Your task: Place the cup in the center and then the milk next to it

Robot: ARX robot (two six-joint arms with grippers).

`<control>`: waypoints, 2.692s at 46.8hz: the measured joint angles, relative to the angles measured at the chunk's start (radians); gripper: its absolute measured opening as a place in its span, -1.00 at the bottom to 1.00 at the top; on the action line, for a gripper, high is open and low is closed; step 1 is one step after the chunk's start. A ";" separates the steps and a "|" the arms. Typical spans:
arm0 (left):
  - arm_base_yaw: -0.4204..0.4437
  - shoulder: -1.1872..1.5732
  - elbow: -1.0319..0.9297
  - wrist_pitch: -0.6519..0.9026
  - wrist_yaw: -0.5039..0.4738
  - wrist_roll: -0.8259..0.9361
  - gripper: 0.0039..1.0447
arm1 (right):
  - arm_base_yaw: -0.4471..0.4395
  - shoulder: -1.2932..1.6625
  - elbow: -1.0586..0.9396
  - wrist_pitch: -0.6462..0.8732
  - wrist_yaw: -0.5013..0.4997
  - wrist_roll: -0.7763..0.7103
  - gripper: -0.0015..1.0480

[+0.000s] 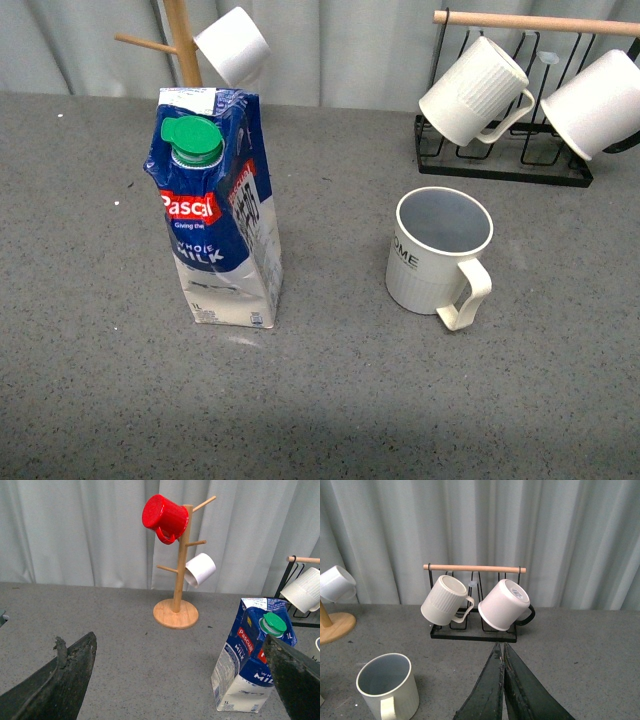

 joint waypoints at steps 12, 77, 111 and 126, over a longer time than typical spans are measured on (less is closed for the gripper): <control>0.000 0.000 0.000 0.000 0.000 0.000 0.88 | 0.000 -0.132 0.000 -0.128 0.000 0.000 -0.98; -0.024 0.025 0.015 -0.055 -0.081 -0.035 0.88 | 0.000 -0.423 0.001 -0.424 -0.003 0.000 0.83; -0.119 1.249 0.314 0.683 0.002 -0.182 0.88 | 0.000 -0.423 0.001 -0.424 -0.003 0.000 0.83; -0.229 1.381 0.331 0.772 0.016 -0.204 0.88 | 0.000 -0.423 0.001 -0.424 -0.003 0.000 0.83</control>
